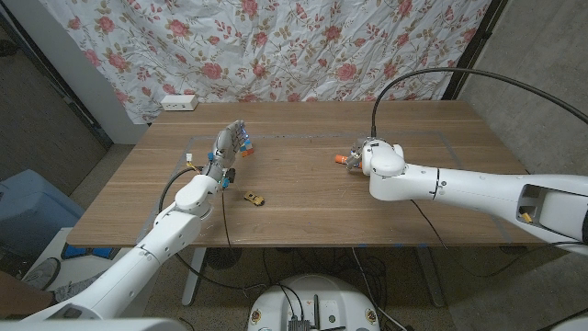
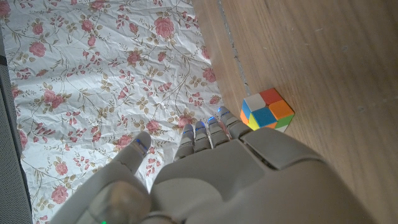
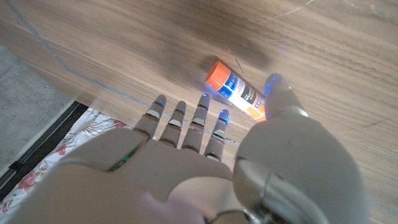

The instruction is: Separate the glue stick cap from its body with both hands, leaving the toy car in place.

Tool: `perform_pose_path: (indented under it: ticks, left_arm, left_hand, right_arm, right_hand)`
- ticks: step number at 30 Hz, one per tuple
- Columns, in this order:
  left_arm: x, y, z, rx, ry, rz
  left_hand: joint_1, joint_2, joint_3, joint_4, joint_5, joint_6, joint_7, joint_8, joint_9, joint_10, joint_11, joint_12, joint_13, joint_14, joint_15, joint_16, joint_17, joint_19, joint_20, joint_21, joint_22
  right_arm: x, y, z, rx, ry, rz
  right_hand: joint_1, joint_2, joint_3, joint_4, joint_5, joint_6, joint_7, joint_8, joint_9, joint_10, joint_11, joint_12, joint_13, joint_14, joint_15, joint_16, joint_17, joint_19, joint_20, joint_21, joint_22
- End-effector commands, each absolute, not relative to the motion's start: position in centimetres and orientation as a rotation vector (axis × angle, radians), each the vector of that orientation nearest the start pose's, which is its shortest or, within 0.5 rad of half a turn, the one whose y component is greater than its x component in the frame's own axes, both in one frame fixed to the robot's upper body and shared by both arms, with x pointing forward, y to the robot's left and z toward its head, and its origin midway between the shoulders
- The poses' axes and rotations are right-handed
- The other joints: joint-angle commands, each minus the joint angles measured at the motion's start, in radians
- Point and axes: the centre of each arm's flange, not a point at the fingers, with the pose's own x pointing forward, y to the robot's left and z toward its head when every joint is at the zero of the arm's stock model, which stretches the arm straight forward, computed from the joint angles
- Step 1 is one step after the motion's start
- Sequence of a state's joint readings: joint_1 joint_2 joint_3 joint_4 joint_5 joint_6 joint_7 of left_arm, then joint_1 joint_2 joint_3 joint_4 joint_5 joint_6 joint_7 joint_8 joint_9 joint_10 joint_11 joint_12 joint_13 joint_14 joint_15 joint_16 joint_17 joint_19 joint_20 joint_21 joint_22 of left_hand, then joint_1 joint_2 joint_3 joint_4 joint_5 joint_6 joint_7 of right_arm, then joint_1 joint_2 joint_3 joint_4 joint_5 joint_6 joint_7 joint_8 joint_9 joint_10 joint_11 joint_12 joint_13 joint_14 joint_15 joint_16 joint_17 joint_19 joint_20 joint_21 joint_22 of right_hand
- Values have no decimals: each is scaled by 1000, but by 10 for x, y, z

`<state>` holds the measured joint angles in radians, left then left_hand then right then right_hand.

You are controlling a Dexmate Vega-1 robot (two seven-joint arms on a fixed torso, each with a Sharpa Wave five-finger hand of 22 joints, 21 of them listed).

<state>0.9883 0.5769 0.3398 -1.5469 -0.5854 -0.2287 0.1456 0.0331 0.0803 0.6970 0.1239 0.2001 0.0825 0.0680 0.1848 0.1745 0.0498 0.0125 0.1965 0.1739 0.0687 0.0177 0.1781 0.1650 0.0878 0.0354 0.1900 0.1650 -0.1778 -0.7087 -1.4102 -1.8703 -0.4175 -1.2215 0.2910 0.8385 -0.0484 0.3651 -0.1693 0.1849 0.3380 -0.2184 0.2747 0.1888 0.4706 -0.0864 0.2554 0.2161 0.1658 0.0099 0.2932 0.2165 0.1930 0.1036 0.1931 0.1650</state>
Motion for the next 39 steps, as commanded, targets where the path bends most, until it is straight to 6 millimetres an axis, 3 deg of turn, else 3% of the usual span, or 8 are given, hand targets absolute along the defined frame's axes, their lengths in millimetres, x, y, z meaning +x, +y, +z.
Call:
perform_pose_path:
  ticks: [1, 8, 13, 19, 24, 39]
  left_arm:
    - [615, 281, -38, -7, -590, -137]
    - [614, 282, -40, -8, -582, -130]
    - [616, 283, -40, -7, -577, -131]
    - [618, 283, -39, -8, -573, -134]
    - [620, 283, -38, -8, -572, -135]
    - [628, 282, -34, -5, -565, -135]
  left_hand:
    - [-10, 75, 8, 0, 0, 7, -1, 4, 2, 17, 1, 2, 2, 11, 0, 6, 5, 21, 3, 11, 6]
    - [-11, 74, 9, 2, 0, 14, -2, 5, 2, 26, -2, 4, 2, 21, -3, 8, 5, 27, 5, 11, 6]
    - [-12, 73, 10, 2, 0, 17, -3, 6, 2, 30, -1, 4, 2, 25, -5, 8, 5, 28, 5, 11, 6]
    - [-13, 73, 11, 3, 0, 20, -3, 6, 2, 34, -1, 4, 2, 27, -4, 7, 5, 28, 5, 10, 6]
    - [-14, 72, 11, 4, 0, 22, -3, 5, 2, 36, -1, 4, 2, 29, -3, 7, 5, 29, 5, 9, 6]
    - [-15, 71, 13, 5, 0, 25, -2, 5, 2, 42, -2, 4, 3, 35, -3, 6, 5, 30, 5, 8, 6]
  right_arm:
    - [617, -151, -3, -1577, 31, -115]
    - [620, -150, -5, -1584, 27, -132]
    - [622, -150, -6, -1594, 18, -147]
    - [624, -150, -8, -1610, 12, -176]
    - [625, -152, -11, -1605, 1, -186]
    - [631, -152, -16, -1616, -23, -222]
  right_hand:
    - [27, 5, 11, 0, 1, 44, 0, 18, 5, 54, -8, 15, 3, 26, -9, 15, 7, 20, -9, 5, 2]
    - [46, 7, 15, -1, 3, 78, 0, 28, 7, 88, -13, 18, 2, 50, -24, 26, 8, 36, -19, 5, 2]
    - [61, 8, 16, 1, 4, 125, -1, 41, 8, 145, -20, 28, -1, 78, -36, 39, 9, 46, -22, 2, 1]
    - [76, 1, 14, -1, 7, 159, -2, 49, 8, 191, -42, 35, -3, 100, -51, 48, 9, 52, -25, 0, 1]
    - [86, -2, 10, 4, 10, 229, -1, 70, 10, 247, -62, 40, -6, 125, -64, 60, 9, 58, -28, -3, 1]
    - [120, -6, 6, 3, 16, 368, -3, 112, 14, 329, -98, 36, -10, 164, -109, 82, 11, 70, -39, -5, 1]
